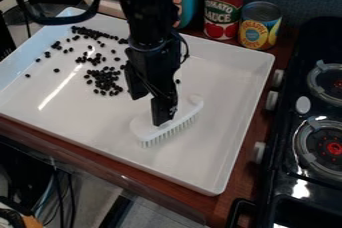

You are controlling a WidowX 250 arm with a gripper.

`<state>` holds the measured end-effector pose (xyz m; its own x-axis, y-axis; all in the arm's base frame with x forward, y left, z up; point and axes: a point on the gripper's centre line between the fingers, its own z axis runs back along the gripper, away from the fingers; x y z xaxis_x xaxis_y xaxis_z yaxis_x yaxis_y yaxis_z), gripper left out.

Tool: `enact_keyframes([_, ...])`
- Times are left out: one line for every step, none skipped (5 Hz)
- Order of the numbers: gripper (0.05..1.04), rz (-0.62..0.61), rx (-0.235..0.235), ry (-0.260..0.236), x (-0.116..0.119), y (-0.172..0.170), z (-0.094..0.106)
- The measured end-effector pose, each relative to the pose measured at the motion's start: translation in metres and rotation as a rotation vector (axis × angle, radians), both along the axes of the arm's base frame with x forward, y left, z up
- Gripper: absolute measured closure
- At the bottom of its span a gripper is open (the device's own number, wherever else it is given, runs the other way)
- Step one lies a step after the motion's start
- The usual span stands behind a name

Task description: Sweep into pile

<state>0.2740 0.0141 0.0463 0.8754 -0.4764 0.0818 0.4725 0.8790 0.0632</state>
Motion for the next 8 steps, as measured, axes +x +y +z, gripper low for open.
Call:
enact_keyframes([0.083,-0.003,-0.019,0.011,-0.001,0.001,-0.001])
enact_keyframes([0.083,-0.012,-0.023,0.009,-0.001,0.001,-0.001])
enact_keyframes([0.083,-0.017,-0.024,0.009,-0.001,0.0,-0.001])
enact_keyframes([0.083,-0.022,-0.026,0.009,-0.002,0.0,-0.003])
enact_keyframes([0.083,-0.023,-0.026,0.008,-0.003,-0.001,-0.005])
enact_keyframes([0.083,-0.035,-0.028,0.018,-0.007,-0.003,-0.007])
enact_keyframes([0.083,-0.047,-0.034,0.026,-0.01,-0.008,-0.01])
enact_keyframes([0.083,-0.05,-0.031,0.025,-0.01,-0.01,-0.01])
